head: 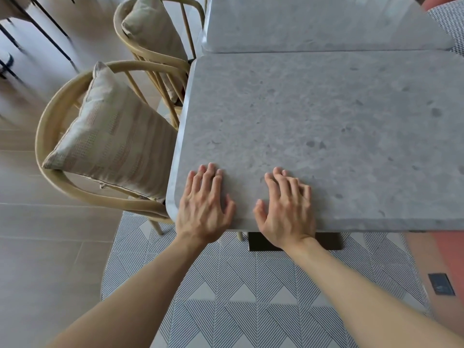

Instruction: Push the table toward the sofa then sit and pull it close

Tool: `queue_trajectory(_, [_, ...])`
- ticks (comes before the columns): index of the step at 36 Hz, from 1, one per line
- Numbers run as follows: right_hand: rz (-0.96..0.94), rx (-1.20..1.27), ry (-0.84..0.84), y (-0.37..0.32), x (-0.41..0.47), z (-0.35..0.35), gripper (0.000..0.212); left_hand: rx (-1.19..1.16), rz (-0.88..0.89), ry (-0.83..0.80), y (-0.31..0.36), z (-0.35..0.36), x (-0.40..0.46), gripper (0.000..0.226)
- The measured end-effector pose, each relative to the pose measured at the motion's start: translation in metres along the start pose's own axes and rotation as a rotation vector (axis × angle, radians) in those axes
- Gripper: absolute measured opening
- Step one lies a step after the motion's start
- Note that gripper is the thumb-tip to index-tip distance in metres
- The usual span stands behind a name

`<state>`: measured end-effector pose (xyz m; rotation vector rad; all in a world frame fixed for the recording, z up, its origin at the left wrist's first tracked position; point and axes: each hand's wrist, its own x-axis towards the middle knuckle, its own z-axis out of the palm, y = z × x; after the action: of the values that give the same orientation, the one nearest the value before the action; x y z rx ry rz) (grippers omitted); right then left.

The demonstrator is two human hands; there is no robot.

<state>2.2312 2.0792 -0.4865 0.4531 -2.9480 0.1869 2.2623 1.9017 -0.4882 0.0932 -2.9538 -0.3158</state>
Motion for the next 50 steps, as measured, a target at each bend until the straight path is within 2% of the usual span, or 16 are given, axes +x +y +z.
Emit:
queue_trajectory(21, [0.004,-0.028,0.045,0.0,0.003,0.007,0.059,0.026,0.022,-0.016,-0.004,0.004,0.005,0.065])
queue_trajectory(33, [0.027,-0.021,-0.031,-0.004,0.003,0.0,0.06,0.023,0.025,-0.043,-0.006,0.003,0.003,0.068])
queue_trajectory(41, [-0.011,-0.037,0.02,-0.002,0.003,0.008,0.056,0.007,0.066,-0.007,-0.009,0.007,0.003,0.068])
queue_trajectory(44, [0.02,-0.042,-0.036,-0.006,0.002,0.002,0.056,-0.008,0.063,0.005,-0.007,0.005,0.002,0.065])
queue_trajectory(46, [0.057,0.017,-0.125,-0.01,0.0,-0.01,0.057,-0.018,0.066,-0.016,-0.005,0.002,0.0,0.062])
queue_trajectory(48, [0.123,0.185,-0.177,-0.013,0.002,-0.029,0.057,-0.076,0.039,-0.07,-0.003,-0.004,0.001,0.056])
queue_trajectory(50, [0.232,0.414,-0.102,-0.011,-0.002,-0.061,0.053,-0.272,-0.065,-0.151,0.008,-0.021,0.005,0.05])
